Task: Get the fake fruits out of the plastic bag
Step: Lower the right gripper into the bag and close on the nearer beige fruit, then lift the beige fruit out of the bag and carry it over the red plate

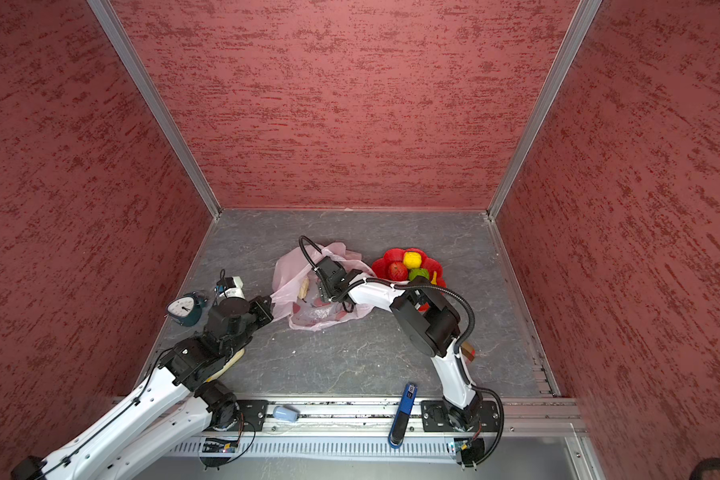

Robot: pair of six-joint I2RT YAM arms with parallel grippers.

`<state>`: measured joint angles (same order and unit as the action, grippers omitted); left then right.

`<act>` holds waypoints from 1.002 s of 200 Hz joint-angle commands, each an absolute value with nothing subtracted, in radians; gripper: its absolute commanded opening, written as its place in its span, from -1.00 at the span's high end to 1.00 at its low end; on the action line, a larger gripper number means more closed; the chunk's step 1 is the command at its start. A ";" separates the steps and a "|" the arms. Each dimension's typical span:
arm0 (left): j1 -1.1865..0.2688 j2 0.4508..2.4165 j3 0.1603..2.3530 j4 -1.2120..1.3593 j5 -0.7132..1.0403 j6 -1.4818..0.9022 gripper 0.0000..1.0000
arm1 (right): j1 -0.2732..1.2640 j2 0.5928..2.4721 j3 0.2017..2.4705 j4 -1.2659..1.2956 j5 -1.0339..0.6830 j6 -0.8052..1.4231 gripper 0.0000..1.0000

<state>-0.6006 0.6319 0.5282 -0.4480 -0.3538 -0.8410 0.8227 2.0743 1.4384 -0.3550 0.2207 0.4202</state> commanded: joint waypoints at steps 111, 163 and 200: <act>-0.604 0.642 0.544 -0.434 -0.386 -0.838 0.92 | 0.877 1.879 1.419 -0.395 0.170 0.346 0.00; -0.604 0.633 0.562 -0.440 -0.426 -0.837 0.92 | 0.913 1.795 1.406 -0.435 0.071 0.315 0.00; -0.604 0.629 0.582 -0.446 -0.454 -0.833 0.92 | 0.936 1.724 1.403 -0.491 0.037 0.309 0.01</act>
<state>-0.6006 0.6399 0.5407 -0.4484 -0.4149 -0.8410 0.9211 1.7878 1.4097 -0.4416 0.0853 0.3271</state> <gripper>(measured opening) 0.050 0.703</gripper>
